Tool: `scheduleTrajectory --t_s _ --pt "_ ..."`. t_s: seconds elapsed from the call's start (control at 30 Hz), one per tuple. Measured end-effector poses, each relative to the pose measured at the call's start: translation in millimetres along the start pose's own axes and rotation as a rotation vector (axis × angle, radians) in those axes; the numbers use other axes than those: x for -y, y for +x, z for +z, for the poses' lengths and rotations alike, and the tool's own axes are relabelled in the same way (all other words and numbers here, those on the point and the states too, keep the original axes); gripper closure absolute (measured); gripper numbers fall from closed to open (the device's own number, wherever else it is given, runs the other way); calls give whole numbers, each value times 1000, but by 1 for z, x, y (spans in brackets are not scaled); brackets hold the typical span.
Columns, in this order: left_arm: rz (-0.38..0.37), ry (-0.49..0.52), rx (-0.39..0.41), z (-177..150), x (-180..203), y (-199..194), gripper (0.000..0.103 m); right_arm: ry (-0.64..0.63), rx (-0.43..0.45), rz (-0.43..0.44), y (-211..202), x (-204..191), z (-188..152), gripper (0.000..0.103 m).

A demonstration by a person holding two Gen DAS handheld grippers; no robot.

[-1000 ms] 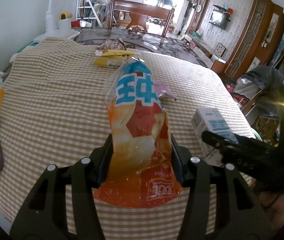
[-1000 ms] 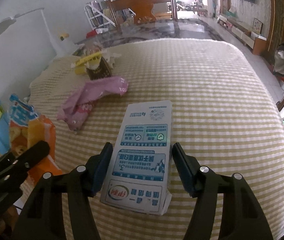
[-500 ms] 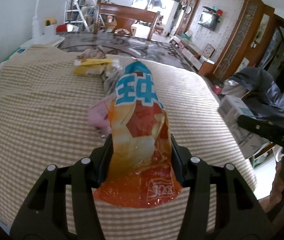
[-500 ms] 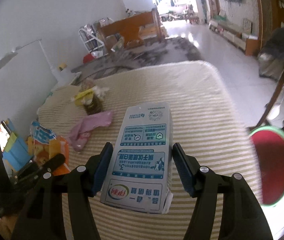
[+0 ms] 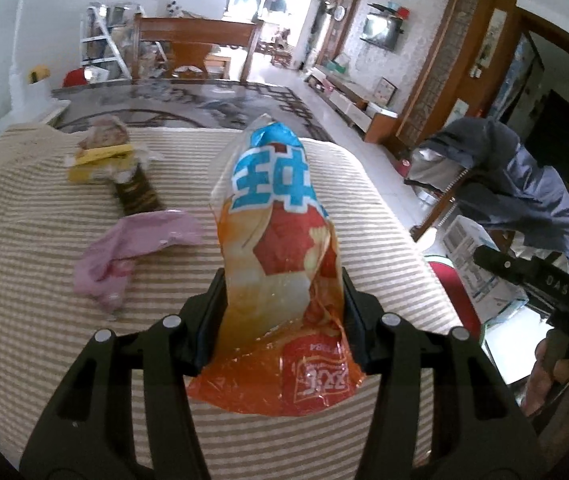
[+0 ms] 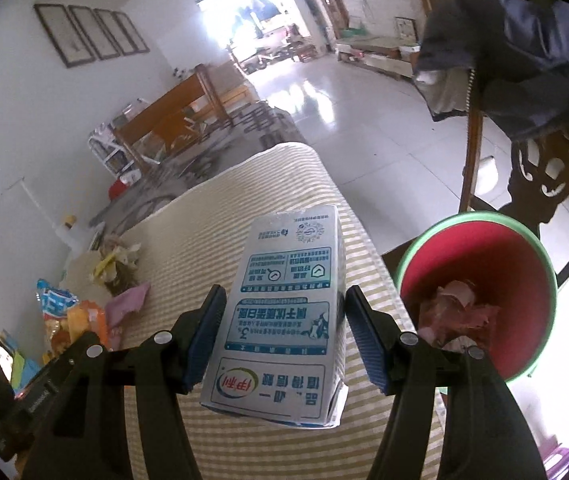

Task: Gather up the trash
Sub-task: 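Carry the snack bag and milk carton toward the red bin, then open both tools over the red bin, dropping snack bag and milk carton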

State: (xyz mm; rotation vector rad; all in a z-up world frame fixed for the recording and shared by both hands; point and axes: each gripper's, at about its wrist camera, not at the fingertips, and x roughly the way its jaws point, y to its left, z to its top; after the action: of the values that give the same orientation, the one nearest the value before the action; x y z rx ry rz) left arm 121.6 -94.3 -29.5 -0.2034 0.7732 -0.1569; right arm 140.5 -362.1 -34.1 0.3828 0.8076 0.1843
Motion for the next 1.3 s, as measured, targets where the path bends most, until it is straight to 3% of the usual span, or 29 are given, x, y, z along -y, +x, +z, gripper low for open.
scheduleTrajectory --t_s 0.53,0.8,0.87,1.0,1.13,1.2,1.3 --pt "-111 93 -47 8 71 31 53 118 27 -54 -11 38 6 43" --pt "-168 133 -101 6 107 59 53 264 80 -132 -27 90 19 43" --pt "-185 148 -129 5 123 72 53 320 75 -144 -28 107 20 50" --pt "-211 174 -160 -2 145 86 53 407 69 -146 -30 132 18 51" --pt "-241 244 -176 -10 174 96 53 441 128 -162 -42 140 18 49" --pt "-250 269 -208 -13 186 104 53 488 198 -190 -55 145 17 27" --pt "-280 279 -244 -16 204 115 53 514 312 -253 -78 150 14 26"
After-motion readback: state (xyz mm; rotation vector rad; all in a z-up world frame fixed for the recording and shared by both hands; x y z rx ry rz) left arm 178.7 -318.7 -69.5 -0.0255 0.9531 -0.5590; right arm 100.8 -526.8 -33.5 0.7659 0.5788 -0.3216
